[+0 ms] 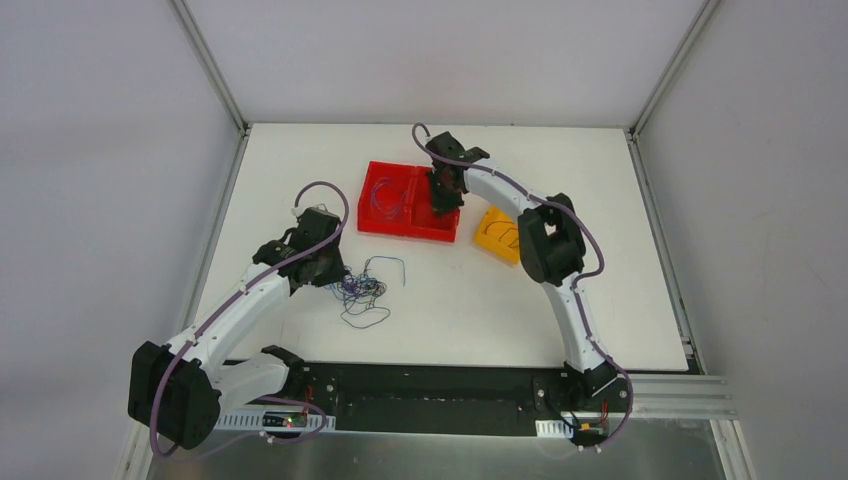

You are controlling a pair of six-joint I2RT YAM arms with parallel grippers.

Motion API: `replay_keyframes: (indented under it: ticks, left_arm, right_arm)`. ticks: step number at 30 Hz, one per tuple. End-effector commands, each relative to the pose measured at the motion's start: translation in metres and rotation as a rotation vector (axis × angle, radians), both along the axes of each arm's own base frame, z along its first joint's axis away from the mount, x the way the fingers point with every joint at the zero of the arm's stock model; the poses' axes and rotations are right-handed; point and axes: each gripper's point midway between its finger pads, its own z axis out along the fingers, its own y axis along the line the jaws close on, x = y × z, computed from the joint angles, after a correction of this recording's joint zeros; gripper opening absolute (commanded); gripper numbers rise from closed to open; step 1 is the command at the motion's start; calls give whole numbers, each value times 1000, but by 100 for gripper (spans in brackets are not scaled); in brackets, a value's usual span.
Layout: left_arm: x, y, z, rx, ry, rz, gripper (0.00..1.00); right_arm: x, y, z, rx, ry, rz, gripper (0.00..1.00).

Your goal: Untangle the cables

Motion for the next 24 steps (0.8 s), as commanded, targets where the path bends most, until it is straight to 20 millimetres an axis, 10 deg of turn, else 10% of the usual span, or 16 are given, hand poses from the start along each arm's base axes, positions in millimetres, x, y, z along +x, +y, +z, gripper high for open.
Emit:
replay_keyframes:
  ticks: [1, 6, 24]
  left_arm:
    - [6, 0, 8, -3, -23, -5, 0]
    - [7, -3, 10, -8, -26, -23, 0]
    - [8, -25, 21, -64, -33, -85, 0]
  right_arm:
    - [4, -3, -17, -19, 59, 2, 0]
    - [4, -2, -6, -15, 40, 4, 15]
    - [-3, -12, 167, 137, -228, 14, 73]
